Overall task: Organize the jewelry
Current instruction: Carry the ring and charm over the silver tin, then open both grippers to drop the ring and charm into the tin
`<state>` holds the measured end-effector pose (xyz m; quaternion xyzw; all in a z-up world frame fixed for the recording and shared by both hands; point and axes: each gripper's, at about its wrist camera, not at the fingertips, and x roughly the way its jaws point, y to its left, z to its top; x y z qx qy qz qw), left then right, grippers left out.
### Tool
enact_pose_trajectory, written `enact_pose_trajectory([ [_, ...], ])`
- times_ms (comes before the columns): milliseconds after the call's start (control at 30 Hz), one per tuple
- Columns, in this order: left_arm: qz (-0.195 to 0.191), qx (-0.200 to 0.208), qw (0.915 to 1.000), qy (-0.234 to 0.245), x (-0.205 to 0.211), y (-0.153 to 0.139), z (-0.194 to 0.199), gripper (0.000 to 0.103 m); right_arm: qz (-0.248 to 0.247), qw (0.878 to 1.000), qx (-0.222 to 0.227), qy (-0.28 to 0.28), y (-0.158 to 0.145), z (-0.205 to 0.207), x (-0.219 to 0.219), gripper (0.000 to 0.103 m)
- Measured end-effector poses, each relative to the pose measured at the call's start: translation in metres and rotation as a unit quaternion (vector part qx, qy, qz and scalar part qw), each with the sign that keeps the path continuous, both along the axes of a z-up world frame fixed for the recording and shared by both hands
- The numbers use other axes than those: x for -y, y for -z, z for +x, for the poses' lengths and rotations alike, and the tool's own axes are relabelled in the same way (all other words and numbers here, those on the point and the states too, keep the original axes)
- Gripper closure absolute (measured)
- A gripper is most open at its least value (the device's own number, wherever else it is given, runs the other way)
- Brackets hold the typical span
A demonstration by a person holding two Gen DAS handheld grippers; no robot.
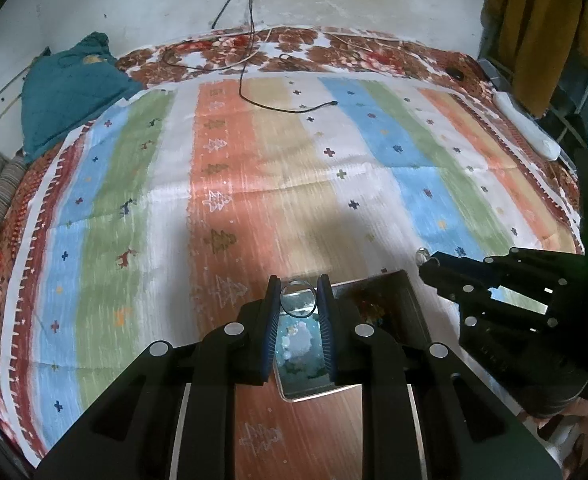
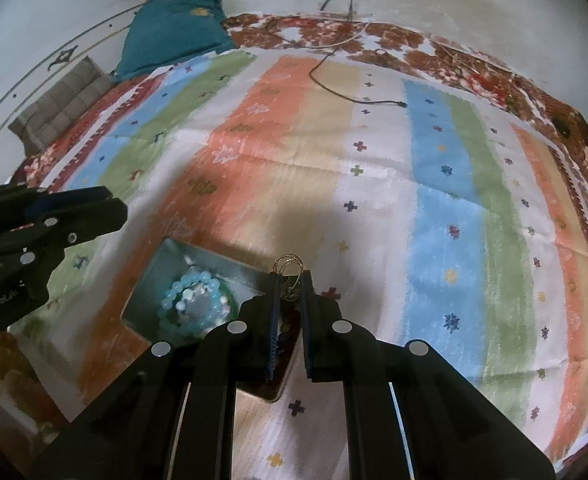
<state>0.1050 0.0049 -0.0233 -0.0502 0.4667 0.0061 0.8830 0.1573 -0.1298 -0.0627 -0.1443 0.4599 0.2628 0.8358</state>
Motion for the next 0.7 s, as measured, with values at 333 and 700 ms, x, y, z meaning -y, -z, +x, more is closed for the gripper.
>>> enact_pose_trajectory([
  [333, 0.000, 0.000, 1.0000, -0.005, 0.003, 0.000, -0.013, 0.071, -0.005, 1.000, -0.001, -0.007, -0.003, -0.017, 0.004, 0.071],
  [700, -0.005, 0.022, 0.9997, -0.003, 0.004, -0.009, -0.048, 0.056, 0.023, 1.000, 0.021, 0.005, -0.021, -0.046, 0.025, 0.054],
])
